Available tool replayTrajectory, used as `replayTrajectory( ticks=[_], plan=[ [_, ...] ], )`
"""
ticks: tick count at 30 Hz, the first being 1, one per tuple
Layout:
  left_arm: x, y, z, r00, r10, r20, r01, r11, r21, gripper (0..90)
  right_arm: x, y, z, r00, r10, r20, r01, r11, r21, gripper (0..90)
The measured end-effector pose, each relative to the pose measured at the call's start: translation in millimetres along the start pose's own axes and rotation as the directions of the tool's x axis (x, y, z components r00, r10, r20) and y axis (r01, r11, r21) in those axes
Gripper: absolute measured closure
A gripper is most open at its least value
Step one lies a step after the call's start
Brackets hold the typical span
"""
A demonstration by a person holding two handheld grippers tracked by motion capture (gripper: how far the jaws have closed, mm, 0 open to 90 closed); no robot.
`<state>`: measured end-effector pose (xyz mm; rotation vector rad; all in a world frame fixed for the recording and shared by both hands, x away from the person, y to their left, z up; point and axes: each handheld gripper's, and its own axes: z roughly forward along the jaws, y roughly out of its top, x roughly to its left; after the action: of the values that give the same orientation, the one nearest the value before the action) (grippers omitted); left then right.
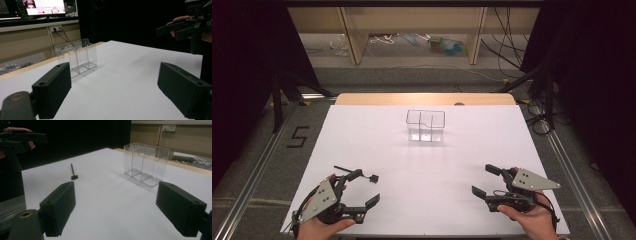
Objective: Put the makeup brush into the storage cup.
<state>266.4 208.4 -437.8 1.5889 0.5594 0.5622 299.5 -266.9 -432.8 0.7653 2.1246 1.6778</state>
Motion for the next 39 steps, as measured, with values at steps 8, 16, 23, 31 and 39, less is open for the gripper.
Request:
replayTrajectory(
  ticks=[8,16,23,31,39],
  plan=[
    [3.1,3.2,1.0,0.9999,-0.004,-0.015,0.003,0.9999,-0.016,11.9,1.7,0.5,0.5,1.0,-0.008,0.006,0.008,1.0,-0.003,17.1],
    [14.7,10.4,9.8,0.9995,0.004,-0.03,-0.005,0.9997,-0.023,12.4,0.3,0.7,-0.1,1.0,-0.006,0.001,0.006,1.0,0.005,17.1],
    [27.1,18.3,20.2,0.999,0.025,-0.038,-0.026,0.9994,-0.025,12.7,0.0,-0.1,1.3,1.0,-0.003,0.005,0.004,1.0,-0.025,17.2],
    [43.4,26.4,36.3,0.9983,0.046,-0.035,-0.047,0.9988,-0.014,13.2,0.0,0.6,-1.7,0.9997,-0.001,0.024,0.001,1.0,0.011,17.2],
    [55.6,34.2,52.7,0.9957,0.09,-0.02,-0.09,0.9956,0.025,14.2,0.4,-0.6,0.4,0.9997,0.021,0.015,-0.021,1.0,-0.008,17.3]
  ],
)
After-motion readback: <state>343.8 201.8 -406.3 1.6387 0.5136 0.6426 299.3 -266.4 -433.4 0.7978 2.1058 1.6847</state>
